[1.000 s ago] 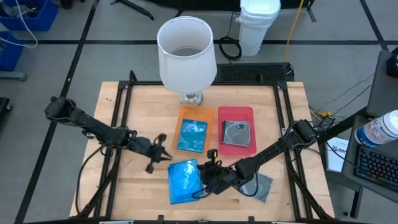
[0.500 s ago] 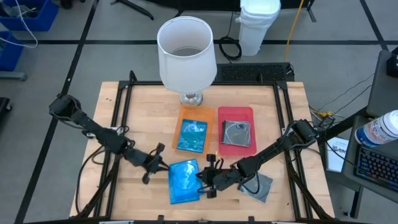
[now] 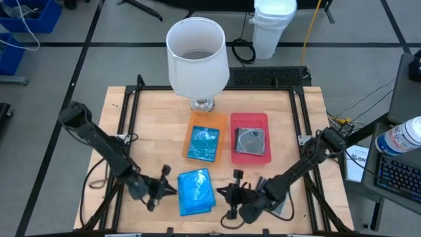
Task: Pick & place jewel cases by type
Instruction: Put the blue CD case into the orange bin
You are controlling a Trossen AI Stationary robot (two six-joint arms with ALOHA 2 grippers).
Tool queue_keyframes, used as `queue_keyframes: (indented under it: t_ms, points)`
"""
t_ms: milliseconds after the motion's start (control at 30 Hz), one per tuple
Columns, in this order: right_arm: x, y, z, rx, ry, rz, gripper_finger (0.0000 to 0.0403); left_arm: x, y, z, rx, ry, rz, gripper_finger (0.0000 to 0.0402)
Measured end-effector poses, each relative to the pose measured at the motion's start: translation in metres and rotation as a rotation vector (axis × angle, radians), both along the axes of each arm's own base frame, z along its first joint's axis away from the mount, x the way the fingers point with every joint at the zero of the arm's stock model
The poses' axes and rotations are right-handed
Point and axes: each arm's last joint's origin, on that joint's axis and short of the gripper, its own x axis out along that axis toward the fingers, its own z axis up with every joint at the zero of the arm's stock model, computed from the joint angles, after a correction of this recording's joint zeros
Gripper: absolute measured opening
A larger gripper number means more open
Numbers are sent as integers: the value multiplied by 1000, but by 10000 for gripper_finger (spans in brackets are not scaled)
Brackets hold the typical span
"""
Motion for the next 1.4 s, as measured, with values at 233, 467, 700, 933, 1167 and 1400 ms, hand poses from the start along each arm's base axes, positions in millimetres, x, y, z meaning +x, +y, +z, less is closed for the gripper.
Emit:
queue_keyframes:
  t_ms: [233, 467, 700, 933, 1167, 1400]
  points:
    - [-7, 6, -4, 139, 48, 2, 0, 32, -43, -25, 120, 182, -103, 40]
    - [-9, 3, -16, 350, 139, 20, 0, 48, -64, -23, 177, 310, -94, 40]
    - [-7, -12, -33, 505, 225, -34, 52, 51, -62, -18, 192, 291, -90, 40]
    - [-1, -29, -49, 785, 197, -36, 133, 49, -60, -20, 262, 301, -105, 40]
    - [-5, -51, -71, 1024, 153, -149, 161, 46, -56, -22, 316, 328, -89, 40]
    - [-4, -63, -76, 1129, 144, -220, 151, 41, -58, -23, 373, 324, -97, 40]
